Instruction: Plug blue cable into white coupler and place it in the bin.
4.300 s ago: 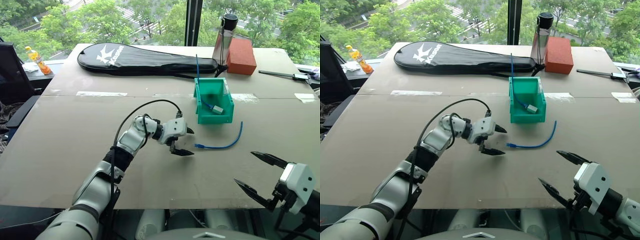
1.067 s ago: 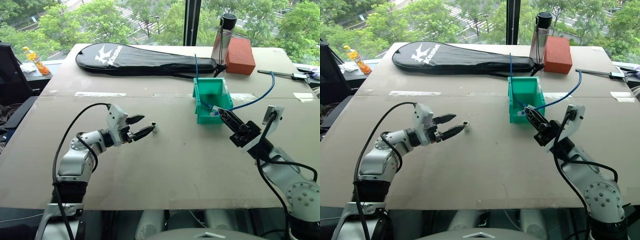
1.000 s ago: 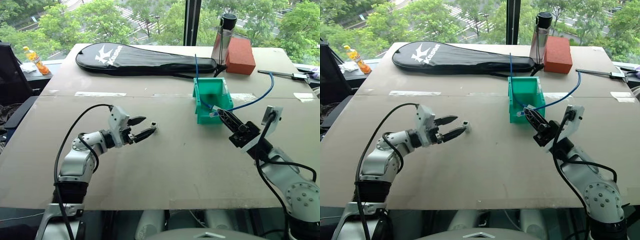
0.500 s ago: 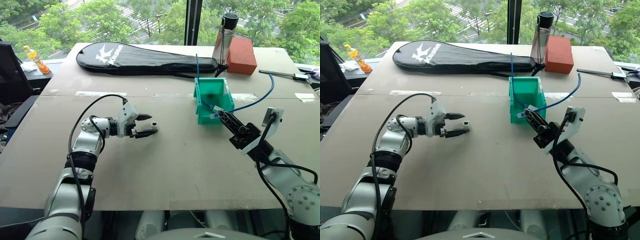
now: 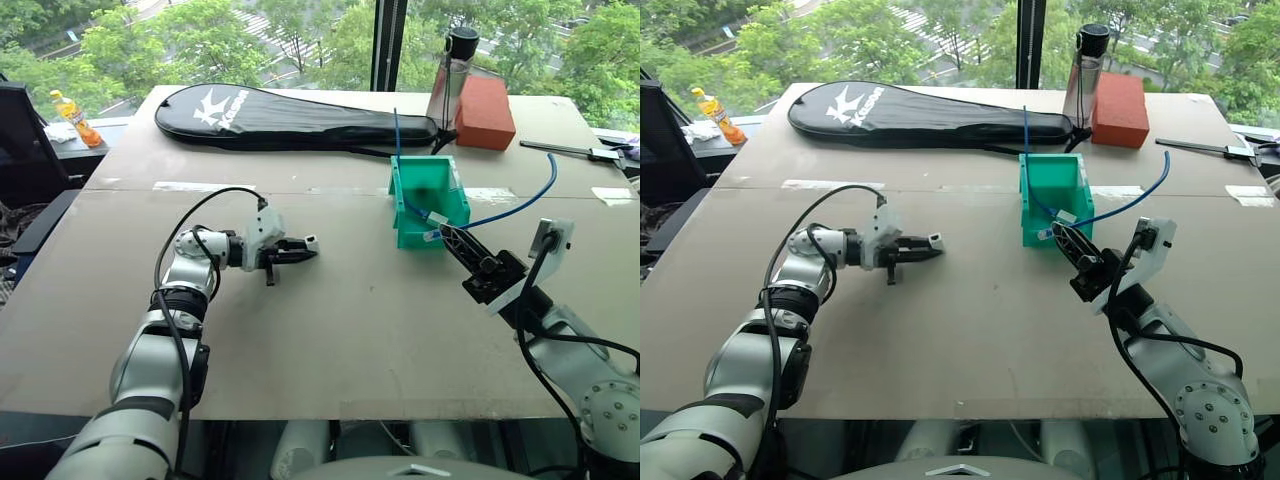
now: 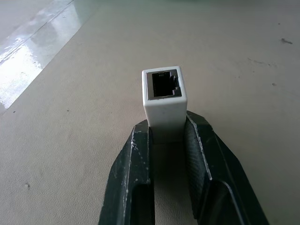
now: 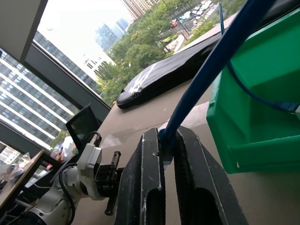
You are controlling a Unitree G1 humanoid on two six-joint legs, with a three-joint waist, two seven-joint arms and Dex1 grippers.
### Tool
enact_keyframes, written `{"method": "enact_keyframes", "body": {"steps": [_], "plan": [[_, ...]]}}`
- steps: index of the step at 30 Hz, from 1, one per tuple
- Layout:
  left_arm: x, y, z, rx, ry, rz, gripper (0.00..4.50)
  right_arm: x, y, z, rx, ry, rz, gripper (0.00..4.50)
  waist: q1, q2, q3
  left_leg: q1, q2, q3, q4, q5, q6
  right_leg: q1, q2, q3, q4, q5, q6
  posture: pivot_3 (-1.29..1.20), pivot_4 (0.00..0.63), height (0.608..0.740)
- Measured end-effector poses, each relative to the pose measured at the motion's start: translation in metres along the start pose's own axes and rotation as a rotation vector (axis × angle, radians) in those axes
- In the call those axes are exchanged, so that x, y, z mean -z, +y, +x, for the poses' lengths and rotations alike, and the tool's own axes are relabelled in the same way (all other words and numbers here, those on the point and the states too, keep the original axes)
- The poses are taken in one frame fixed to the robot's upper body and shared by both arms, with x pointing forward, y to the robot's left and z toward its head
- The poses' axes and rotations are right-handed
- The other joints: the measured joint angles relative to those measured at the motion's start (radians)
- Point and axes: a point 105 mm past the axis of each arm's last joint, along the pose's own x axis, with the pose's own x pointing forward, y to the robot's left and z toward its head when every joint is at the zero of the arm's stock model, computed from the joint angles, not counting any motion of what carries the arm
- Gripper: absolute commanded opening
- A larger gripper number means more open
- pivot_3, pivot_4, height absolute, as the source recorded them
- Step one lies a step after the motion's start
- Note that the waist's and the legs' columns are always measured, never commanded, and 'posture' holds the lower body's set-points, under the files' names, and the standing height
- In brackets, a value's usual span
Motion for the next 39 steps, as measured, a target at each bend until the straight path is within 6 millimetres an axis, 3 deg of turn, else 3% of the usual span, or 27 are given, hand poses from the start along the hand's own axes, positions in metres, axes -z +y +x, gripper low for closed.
{"method": "enact_keyframes", "body": {"steps": [5,13,17,28,35,39], "plan": [[-0.005,-0.007,0.006,0.049,-0.030,-0.005,0.28,0.000,0.000,0.000,-0.012,0.050,-0.079,0.00,-0.001,0.000,0.000,0.000,0.000,0.000,0.000,0.000,0.000,0.000,0.000,0.000,0.000,0.000,0.000,0.00,0.150,0.740],[-0.080,-0.049,0.044,0.250,-0.187,0.061,0.28,-0.011,0.049,0.022,-0.352,0.264,-0.473,0.00,-0.002,0.000,0.001,0.000,0.000,-0.002,0.001,0.000,0.000,0.000,0.000,0.000,0.000,0.000,0.000,0.00,0.150,0.740],[-0.094,-0.062,0.053,0.299,-0.176,0.089,0.28,-0.021,0.055,0.030,-0.455,0.367,-0.607,0.00,-0.002,0.000,0.001,0.000,0.000,-0.001,0.001,0.000,0.000,0.000,0.000,0.000,0.000,0.000,0.000,0.00,0.150,0.740],[-0.094,-0.066,0.056,0.314,-0.151,0.127,0.28,-0.006,0.035,0.039,-0.551,0.592,-0.733,0.00,-0.001,0.000,0.001,-0.001,0.000,-0.001,0.001,0.000,0.000,0.000,0.000,0.000,-0.001,0.000,0.000,0.00,0.150,0.740],[-0.064,-0.068,0.073,0.305,-0.023,0.147,0.28,0.000,0.019,0.044,-0.524,0.614,-0.761,0.00,0.001,0.000,0.001,-0.001,-0.001,-0.001,0.001,0.000,0.000,0.000,0.000,0.000,-0.001,0.000,0.000,0.00,0.150,0.740],[-0.048,-0.075,0.088,0.334,0.034,0.152,0.28,0.016,0.004,0.046,-0.503,0.655,-0.756,0.00,0.000,0.000,0.001,-0.001,-0.001,-0.001,0.001,0.000,0.000,-0.001,0.000,0.000,-0.001,0.000,0.000,0.00,0.150,0.740]]}}
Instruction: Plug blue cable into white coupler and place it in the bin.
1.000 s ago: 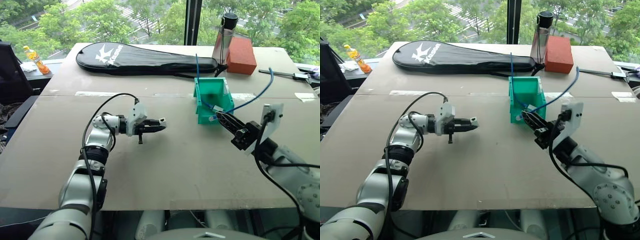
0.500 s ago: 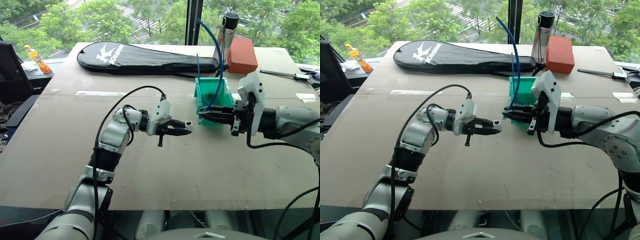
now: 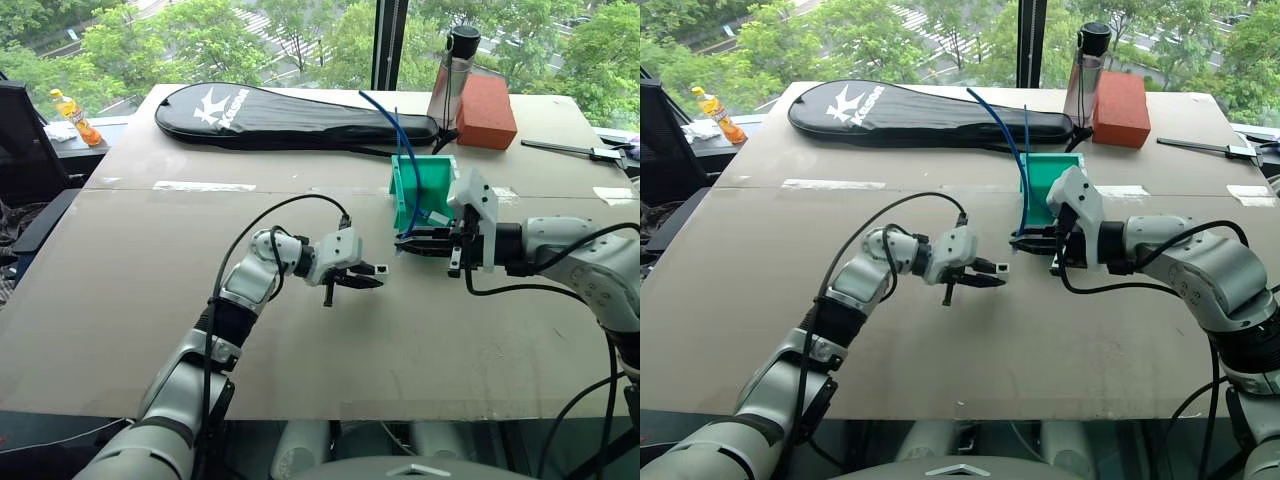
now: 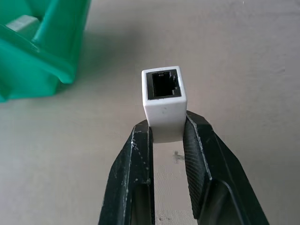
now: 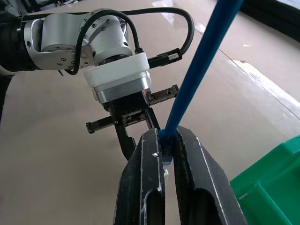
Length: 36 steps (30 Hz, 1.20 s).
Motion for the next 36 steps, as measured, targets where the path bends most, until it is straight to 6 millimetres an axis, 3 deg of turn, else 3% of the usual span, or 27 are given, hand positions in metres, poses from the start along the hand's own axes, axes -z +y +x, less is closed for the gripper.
{"method": "enact_keyframes", "body": {"steps": [9,23,36], "plan": [[0.002,0.004,0.003,0.007,0.027,0.034,0.28,0.032,0.000,0.025,-0.046,0.095,-0.041,0.00,-0.001,0.000,0.000,0.000,0.000,0.000,0.000,0.000,0.000,0.000,0.000,0.000,0.001,0.000,0.000,0.00,0.150,0.740],[0.002,0.004,0.003,0.004,0.036,0.041,0.28,0.036,0.000,0.032,-0.070,0.105,-0.170,0.00,-0.001,0.000,0.000,0.001,0.000,0.000,0.001,0.000,0.000,0.000,0.000,0.000,0.001,0.000,0.000,0.00,0.150,0.740],[0.007,0.003,0.005,-0.026,0.027,0.026,0.28,0.050,0.002,0.035,-0.041,0.078,-0.184,0.00,-0.001,-0.001,-0.004,0.006,0.000,-0.001,0.002,0.000,0.000,0.005,0.000,0.000,0.002,0.000,0.000,0.00,0.150,0.740]]}}
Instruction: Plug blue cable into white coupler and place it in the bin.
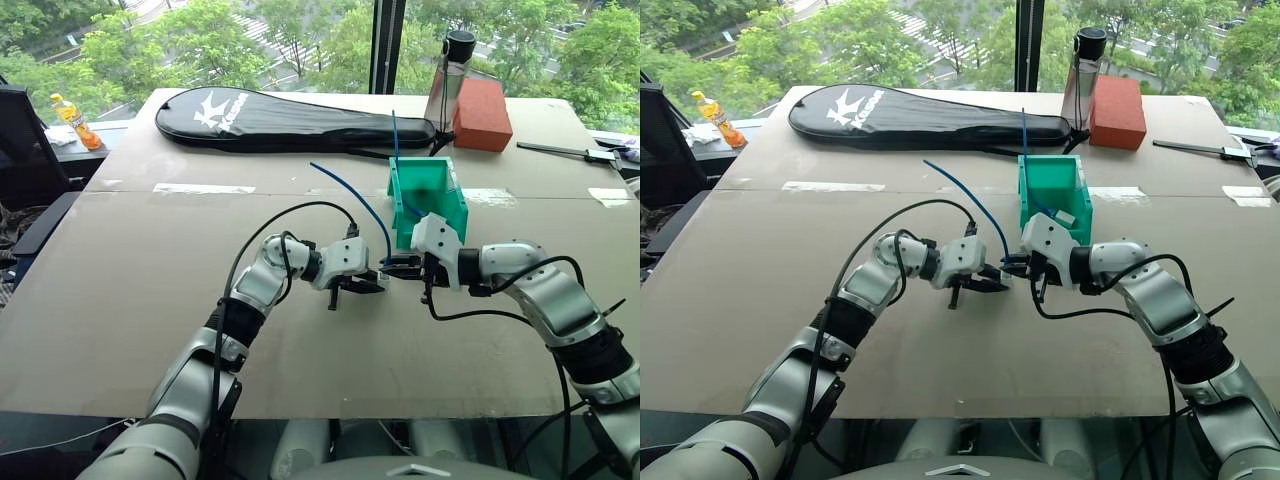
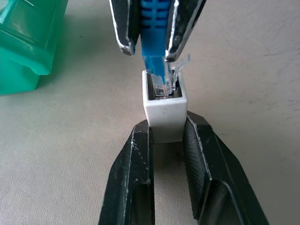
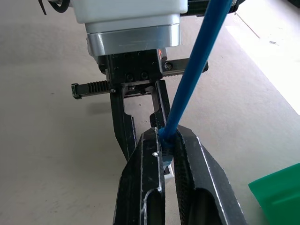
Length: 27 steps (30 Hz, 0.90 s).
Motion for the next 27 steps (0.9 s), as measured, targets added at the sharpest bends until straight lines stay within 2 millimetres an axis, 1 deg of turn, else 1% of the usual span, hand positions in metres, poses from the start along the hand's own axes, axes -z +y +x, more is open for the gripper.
{"method": "enact_keyframes", "body": {"steps": [9,11,16,21,24,25,26,27], "plan": [[0.001,0.000,0.000,-0.005,0.001,-0.003,0.28,0.000,0.001,0.001,-0.007,0.016,-0.043,0.00,-0.001,0.000,-0.002,0.000,0.000,0.000,0.000,0.000,0.000,0.000,0.000,0.000,0.000,0.000,0.000,0.00,0.150,0.740],[0.002,-0.001,0.000,-0.006,-0.001,-0.008,0.28,0.006,0.002,0.006,-0.019,0.043,-0.054,0.00,-0.001,-0.001,-0.003,0.000,0.000,0.000,0.000,0.000,0.000,0.000,0.000,-0.001,0.000,0.000,0.000,0.00,0.150,0.740],[0.002,-0.001,0.000,-0.006,0.000,-0.009,0.28,0.006,0.002,0.006,-0.026,0.058,-0.092,0.00,-0.001,0.000,-0.005,0.000,0.000,-0.001,0.000,0.000,0.000,0.000,0.000,-0.001,0.000,-0.001,-0.002,0.00,0.150,0.740],[0.003,-0.001,0.000,-0.006,-0.001,-0.010,0.28,0.006,0.002,0.007,-0.033,0.059,-0.090,0.00,-0.001,0.000,-0.006,0.001,0.000,-0.001,0.000,0.000,0.000,0.000,0.000,-0.001,0.000,-0.001,-0.001,0.00,0.150,0.740],[0.004,-0.002,-0.002,-0.017,-0.009,-0.023,0.28,0.005,0.000,0.010,-0.004,0.014,-0.056,0.00,-0.004,-0.001,-0.006,0.001,0.001,0.000,0.000,0.000,0.000,0.000,0.001,-0.001,0.000,-0.001,-0.001,0.00,0.150,0.740],[0.004,-0.002,-0.002,-0.021,-0.018,-0.027,0.28,0.003,-0.002,0.008,0.021,-0.031,-0.024,0.69,-0.004,-0.001,-0.006,0.001,0.001,-0.001,0.000,0.000,0.000,0.000,0.001,-0.001,0.001,-0.001,-0.001,0.00,0.150,0.740],[0.002,-0.003,-0.002,-0.019,-0.032,-0.029,0.28,0.006,-0.001,0.008,0.024,-0.040,0.014,0.96,-0.004,0.000,-0.006,0.000,0.001,-0.001,0.000,0.000,0.000,0.000,0.001,-0.001,0.001,-0.001,-0.001,0.00,0.150,0.740],[0.001,-0.006,-0.001,-0.013,-0.044,-0.039,0.28,0.008,0.001,0.005,0.033,-0.080,0.075,1.38,-0.001,0.001,-0.004,-0.002,0.001,-0.001,0.000,0.000,0.000,-0.002,0.000,-0.001,0.001,0.000,-0.001,0.00,0.150,0.740]]}}
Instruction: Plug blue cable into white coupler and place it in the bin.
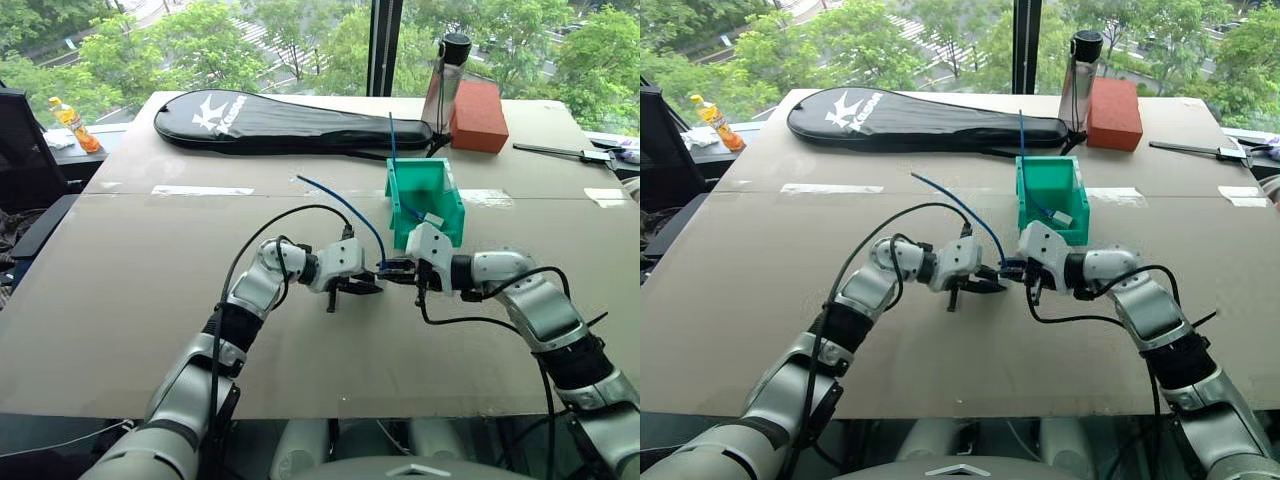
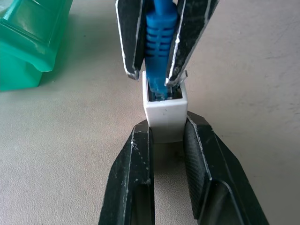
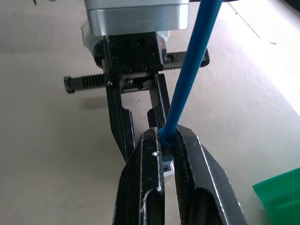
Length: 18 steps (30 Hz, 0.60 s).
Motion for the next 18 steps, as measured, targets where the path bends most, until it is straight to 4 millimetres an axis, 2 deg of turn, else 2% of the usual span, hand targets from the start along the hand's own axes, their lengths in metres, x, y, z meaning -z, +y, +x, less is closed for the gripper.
{"method": "enact_keyframes", "body": {"steps": [2,3,5,7,9,10,11,14,18], "plan": [[-0.010,0.002,-0.001,-0.015,-0.060,-0.041,0.28,-0.015,-0.001,-0.012,0.039,-0.080,0.026,2.42,0.003,0.001,0.003,-0.005,-0.001,0.000,0.002,0.000,0.000,-0.005,-0.001,0.001,0.002,0.000,0.000,0.00,0.150,0.740],[-0.014,0.003,-0.002,-0.021,-0.073,-0.042,0.28,-0.023,-0.002,-0.017,0.053,-0.101,0.009,2.78,0.003,0.001,0.003,-0.005,-0.001,0.000,0.002,0.000,0.000,-0.005,-0.001,0.001,0.002,0.000,0.000,0.00,0.150,0.740],[-0.030,0.008,-0.007,-0.040,-0.123,-0.073,0.28,-0.052,0.000,-0.037,0.094,-0.184,-0.041,3.65,0.005,0.001,0.003,-0.006,-0.001,-0.001,0.002,0.000,0.000,-0.004,-0.002,-0.001,0.001,0.000,0.001,0.00,0.150,0.740],[-0.046,0.017,-0.012,-0.072,-0.170,-0.130,0.28,-0.079,0.005,-0.058,0.148,-0.286,-0.075,3.65,0.005,0.001,0.003,-0.006,-0.001,-0.003,0.001,0.000,0.000,-0.004,-0.002,-0.002,0.001,0.000,0.001,0.00,0.150,0.740],[-0.061,0.025,-0.013,-0.095,-0.221,-0.198,0.28,-0.090,0.011,-0.077,0.204,-0.325,-0.095,3.65,0.009,0.001,0.004,-0.007,-0.002,-0.004,0.001,0.000,0.000,-0.003,-0.002,-0.004,0.000,0.000,0.001,0.00,0.150,0.740],[-0.077,0.035,-0.013,-0.113,-0.258,-0.274,0.28,-0.093,0.014,-0.093,0.283,-0.327,-0.111,3.65,0.012,0.001,0.004,-0.008,-0.002,-0.005,0.002,0.000,0.000,-0.003,-0.002,-0.005,-0.001,0.000,0.001,0.00,0.150,0.740],[-0.081,0.037,-0.013,-0.119,-0.266,-0.289,0.28,-0.093,0.014,-0.096,0.300,-0.324,-0.112,3.65,0.011,0.001,0.004,-0.007,-0.002,-0.005,0.002,0.000,0.000,-0.003,-0.002,-0.005,-0.001,0.000,0.002,0.00,0.150,0.740],[-0.117,0.065,-0.009,-0.172,-0.261,-0.449,0.28,-0.065,0.019,-0.121,0.493,-0.207,-0.067,3.65,0.014,-0.001,0.005,-0.008,-0.003,-0.006,0.003,0.000,0.000,-0.002,-0.001,-0.005,-0.002,-0.001,0.004,0.00,0.150,0.740],[-0.156,0.101,-0.003,-0.261,-0.251,-0.579,0.28,-0.045,0.023,-0.144,0.689,-0.121,-0.030,3.65,0.005,-0.002,0.005,-0.006,-0.004,-0.003,0.003,0.000,0.000,-0.001,-0.001,-0.003,-0.002,-0.002,0.008,0.00,0.150,0.740]]}}
